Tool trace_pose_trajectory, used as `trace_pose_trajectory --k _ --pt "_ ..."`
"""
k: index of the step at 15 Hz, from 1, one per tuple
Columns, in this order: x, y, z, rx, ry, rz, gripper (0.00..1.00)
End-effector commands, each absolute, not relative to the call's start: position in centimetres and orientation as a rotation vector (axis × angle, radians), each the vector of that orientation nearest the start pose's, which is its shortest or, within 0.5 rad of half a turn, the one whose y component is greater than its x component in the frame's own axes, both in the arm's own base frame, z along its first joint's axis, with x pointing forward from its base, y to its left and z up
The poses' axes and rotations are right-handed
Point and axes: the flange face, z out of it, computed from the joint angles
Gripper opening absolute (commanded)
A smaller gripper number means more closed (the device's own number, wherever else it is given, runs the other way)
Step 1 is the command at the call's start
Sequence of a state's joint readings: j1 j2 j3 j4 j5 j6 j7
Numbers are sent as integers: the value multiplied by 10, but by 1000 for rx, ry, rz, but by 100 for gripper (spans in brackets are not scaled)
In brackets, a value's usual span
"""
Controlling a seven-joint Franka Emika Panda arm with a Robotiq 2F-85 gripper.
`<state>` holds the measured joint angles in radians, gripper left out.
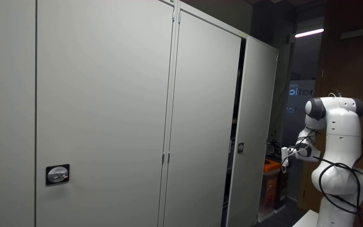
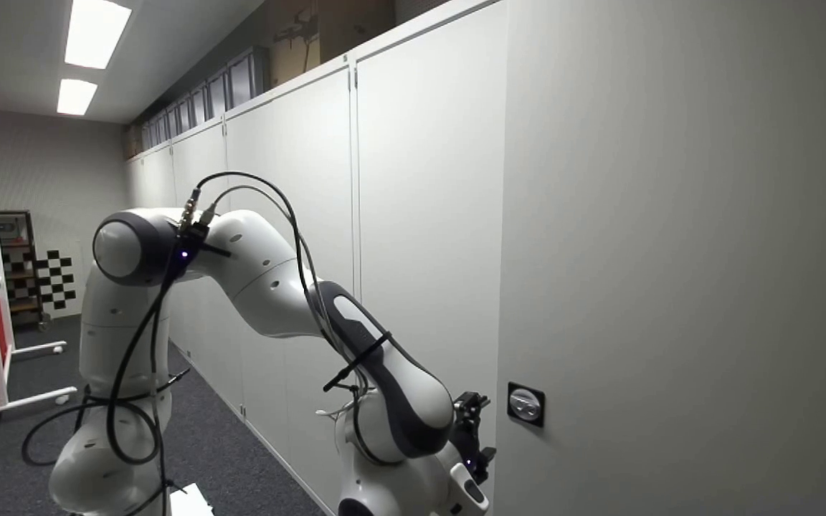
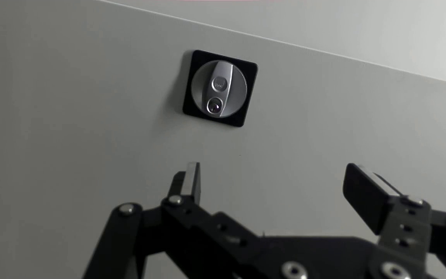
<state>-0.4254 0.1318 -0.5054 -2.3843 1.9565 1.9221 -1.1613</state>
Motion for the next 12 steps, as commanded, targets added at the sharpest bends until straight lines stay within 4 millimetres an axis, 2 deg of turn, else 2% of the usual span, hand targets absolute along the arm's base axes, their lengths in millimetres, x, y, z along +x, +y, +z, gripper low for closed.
trace_pose_trajectory --k 1,7,12 --pt "366 -361 289 -1449 1040 -1247 100" --pt "390 -348 273 -1395 1019 -1243 100" --pt "406 -349 268 -1348 1036 -1209 100"
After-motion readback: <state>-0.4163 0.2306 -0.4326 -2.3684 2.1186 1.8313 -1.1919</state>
